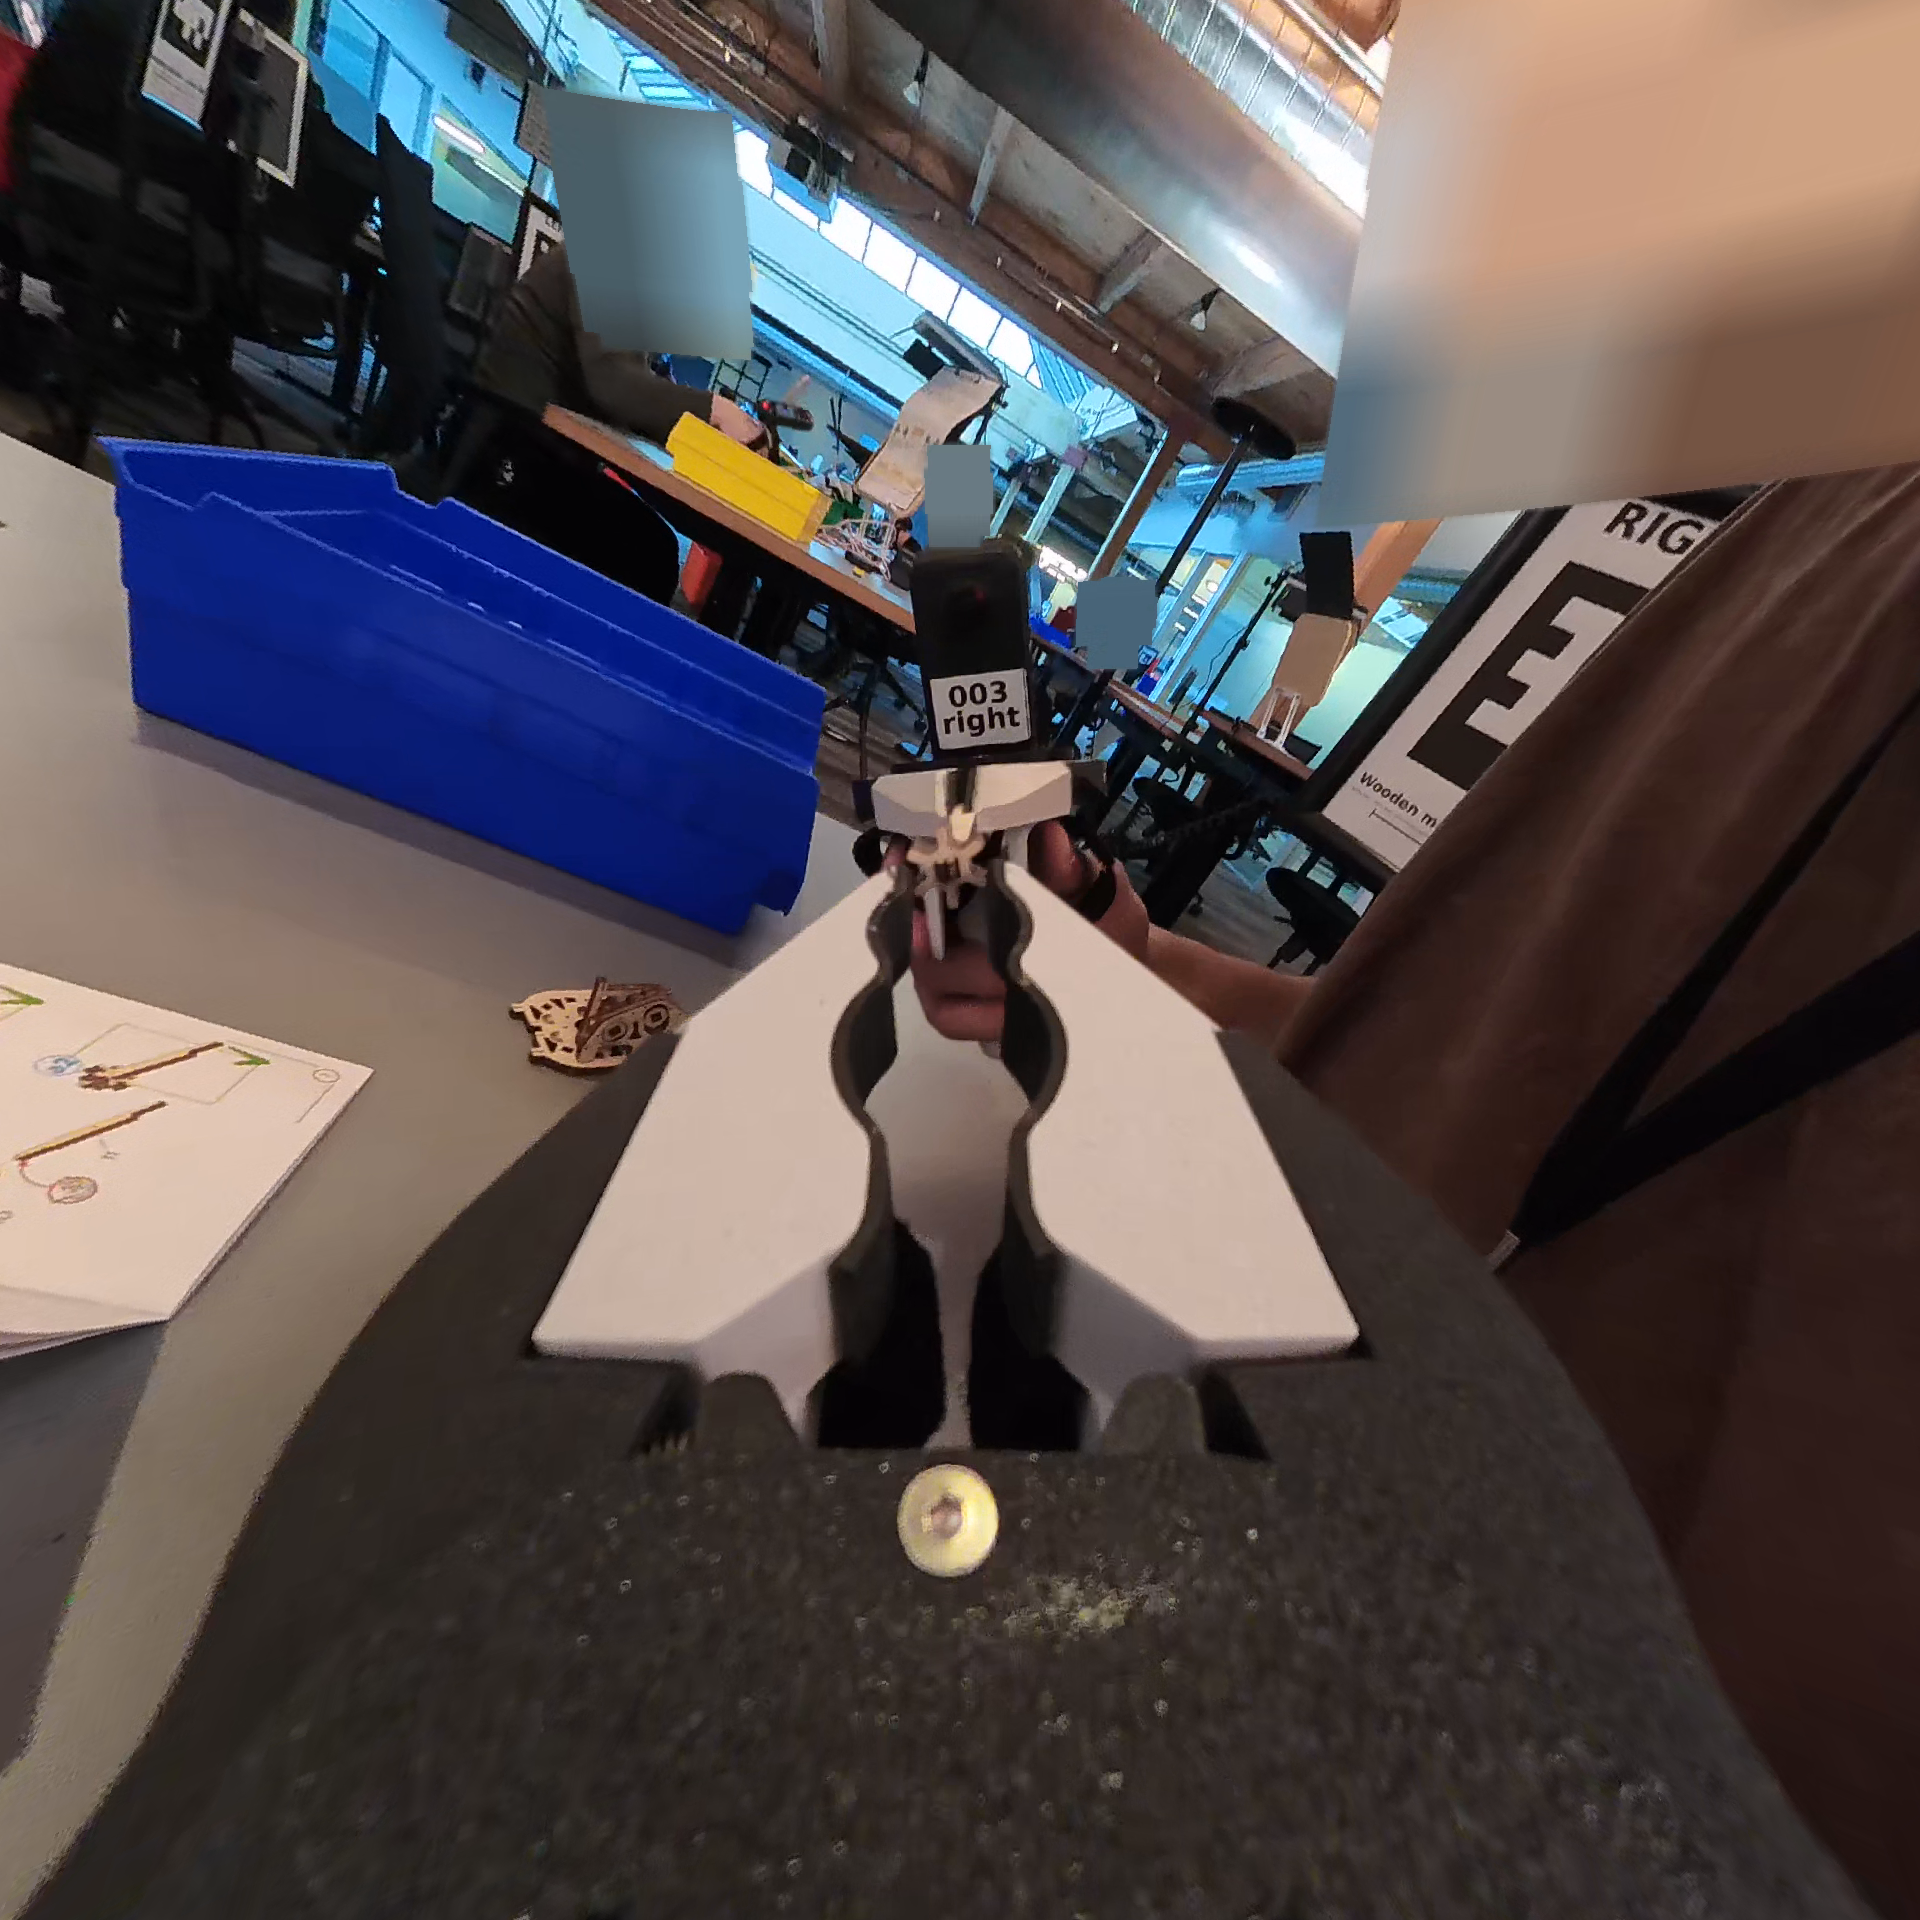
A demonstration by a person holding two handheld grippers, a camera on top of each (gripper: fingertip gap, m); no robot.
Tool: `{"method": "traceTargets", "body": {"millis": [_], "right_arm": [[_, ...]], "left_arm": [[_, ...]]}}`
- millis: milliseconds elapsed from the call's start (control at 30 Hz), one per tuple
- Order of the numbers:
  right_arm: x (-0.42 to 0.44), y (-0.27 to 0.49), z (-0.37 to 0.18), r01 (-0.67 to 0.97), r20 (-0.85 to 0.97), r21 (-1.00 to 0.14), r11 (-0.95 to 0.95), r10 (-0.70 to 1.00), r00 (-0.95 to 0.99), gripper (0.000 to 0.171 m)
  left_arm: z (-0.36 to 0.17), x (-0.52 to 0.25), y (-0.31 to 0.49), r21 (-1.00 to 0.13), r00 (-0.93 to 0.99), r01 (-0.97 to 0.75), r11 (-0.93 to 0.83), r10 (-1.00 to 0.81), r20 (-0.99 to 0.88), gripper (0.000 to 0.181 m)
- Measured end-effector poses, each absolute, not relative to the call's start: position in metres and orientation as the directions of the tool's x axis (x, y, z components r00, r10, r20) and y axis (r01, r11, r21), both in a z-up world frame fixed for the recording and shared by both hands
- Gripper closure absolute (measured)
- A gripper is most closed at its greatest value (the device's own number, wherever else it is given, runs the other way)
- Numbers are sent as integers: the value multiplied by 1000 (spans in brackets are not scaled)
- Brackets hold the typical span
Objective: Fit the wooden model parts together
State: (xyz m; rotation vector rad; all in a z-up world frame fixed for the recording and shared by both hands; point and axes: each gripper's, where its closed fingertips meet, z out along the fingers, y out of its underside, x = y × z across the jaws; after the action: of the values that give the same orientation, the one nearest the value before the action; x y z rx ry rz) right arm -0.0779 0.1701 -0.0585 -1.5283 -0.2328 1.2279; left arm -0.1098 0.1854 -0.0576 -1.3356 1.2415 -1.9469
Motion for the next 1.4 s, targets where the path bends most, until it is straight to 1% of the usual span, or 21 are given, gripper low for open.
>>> {"method": "traceTargets", "body": {"millis": [367, 467, 600, 667, 700, 733, 800, 867, 967, 1033, 1133, 1233, 1300, 1400], "right_arm": [[-77, 173, -61, -424, -538, -834, -352, 688, 487, 170], [-75, 175, -63, -426, -542, -832, -355, 682, 491, 170], [-70, 179, -65, -426, -533, -839, -337, 664, 524, 170], [-64, 183, -68, -412, -507, -858, -307, 637, 581, 170], [-60, 185, -70, -389, -480, -875, -288, 618, 623, 170], [-56, 188, -74, -355, -444, -895, -268, 595, 670, 170], [-48, 192, -81, -280, -365, -931, -236, 545, 755, 170], [-41, 196, -87, -217, -299, -952, -216, 497, 815, 170], [-34, 200, -96, -176, -261, -960, -220, 462, 847, 170], [-29, 202, -101, -170, -259, -958, -231, 442, 859, 170], [-27, 204, -107, -153, -251, -958, -242, 453, 855, 170], [-15, 209, -110, -148, -224, -965, -217, 385, 895, 170], [-11, 209, -114, -123, -201, -966, -225, 368, 908, 170], [-5, 210, -121, -116, -199, -961, -253, 333, 922, 170]], "left_arm": [[-58, -108, 194, -844, -411, -98, -527, -751, 517, 169], [-58, -108, 203, -833, -393, -81, -547, -751, 531, 160], [-64, -110, 210, -843, -359, -91, -530, -772, 524, 157], [-71, -111, 218, -860, -298, -98, -501, -810, 506, 155], [-79, -111, 228, -870, -226, -101, -482, -841, 492, 155], [-92, -112, 240, -885, -126, -118, -450, -878, 463, 155], [-122, -118, 263, -925, 77, -178, -335, -942, 327, 153], [-141, -127, 283, -944, 274, -222, -242, -945, 178, 154], [-151, -134, 290, -951, 406, -237, -197, -910, 87, 154], [-152, -136, 288, -956, 446, -234, -178, -893, 57, 154], [-147, -138, 286, -968, 481, -233, -97, -876, -28, 154], [-156, -133, 285, -952, 470, -296, -83, -880, -69, 154], [-165, -127, 282, -935, 431, -336, -113, -901, -46, 157], [-165, -127, 282, -933, 402, -310, -183, -915, 46, 157]]}}
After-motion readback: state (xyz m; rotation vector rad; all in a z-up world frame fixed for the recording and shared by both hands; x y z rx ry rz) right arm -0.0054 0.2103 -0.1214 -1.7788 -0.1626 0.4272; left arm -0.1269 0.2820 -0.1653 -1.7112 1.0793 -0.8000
